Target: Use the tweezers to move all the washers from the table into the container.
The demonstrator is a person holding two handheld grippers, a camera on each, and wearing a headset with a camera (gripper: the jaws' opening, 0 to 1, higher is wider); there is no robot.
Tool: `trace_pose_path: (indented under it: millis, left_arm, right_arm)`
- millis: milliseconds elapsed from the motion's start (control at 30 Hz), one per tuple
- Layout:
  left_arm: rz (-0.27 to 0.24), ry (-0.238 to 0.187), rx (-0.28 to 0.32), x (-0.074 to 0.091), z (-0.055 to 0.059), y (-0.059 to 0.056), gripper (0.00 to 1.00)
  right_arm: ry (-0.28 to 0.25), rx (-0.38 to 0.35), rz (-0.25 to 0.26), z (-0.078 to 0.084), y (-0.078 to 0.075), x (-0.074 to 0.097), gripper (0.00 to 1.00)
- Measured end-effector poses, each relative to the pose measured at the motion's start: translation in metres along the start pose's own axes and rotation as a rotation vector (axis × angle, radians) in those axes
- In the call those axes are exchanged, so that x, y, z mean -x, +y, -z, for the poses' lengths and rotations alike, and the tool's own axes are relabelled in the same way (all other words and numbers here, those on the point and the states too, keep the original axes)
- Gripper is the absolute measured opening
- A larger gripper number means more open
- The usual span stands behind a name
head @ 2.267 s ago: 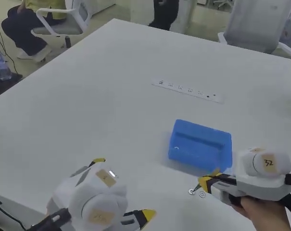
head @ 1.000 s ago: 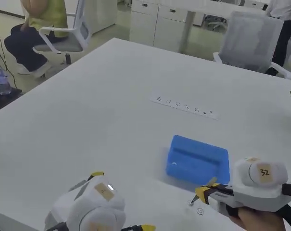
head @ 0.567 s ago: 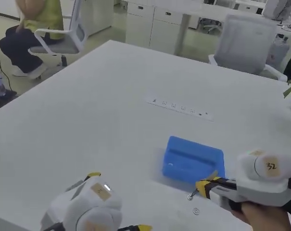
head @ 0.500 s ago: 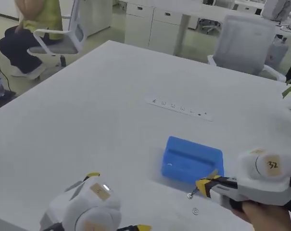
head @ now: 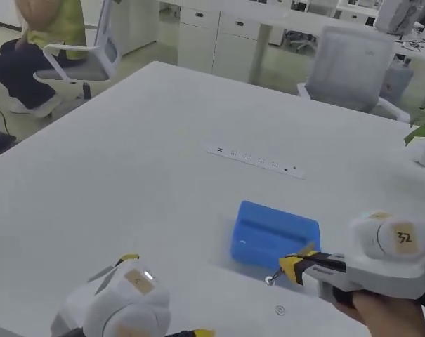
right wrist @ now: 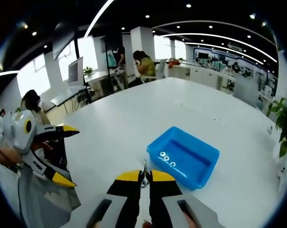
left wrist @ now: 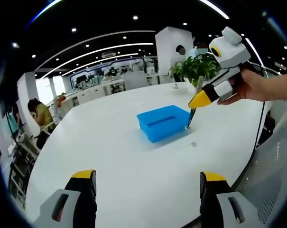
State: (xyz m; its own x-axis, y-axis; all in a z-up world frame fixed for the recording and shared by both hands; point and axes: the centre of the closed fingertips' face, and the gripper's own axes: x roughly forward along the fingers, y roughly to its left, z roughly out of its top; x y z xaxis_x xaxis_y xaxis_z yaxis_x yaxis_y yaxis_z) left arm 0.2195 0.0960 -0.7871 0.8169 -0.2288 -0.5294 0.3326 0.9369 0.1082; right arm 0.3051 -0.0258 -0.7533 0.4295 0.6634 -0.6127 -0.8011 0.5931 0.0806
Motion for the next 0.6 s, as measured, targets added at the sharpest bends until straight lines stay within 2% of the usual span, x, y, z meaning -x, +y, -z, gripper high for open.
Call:
trace_pose_path:
  millis: [300,600]
  left_arm:
    - [0.007,0.011,-0.009,-0.001,0.002,-0.002,0.92]
    - [0.008,0.013,-0.007,-0.001,0.002,-0.001,0.92]
  right_arm:
    - [-0.009,0.003,-0.005,-0.006,0.0,0.0,0.02]
    - [-0.016,0.002,0.007,-0.012,-0.01,-0.001,0.02]
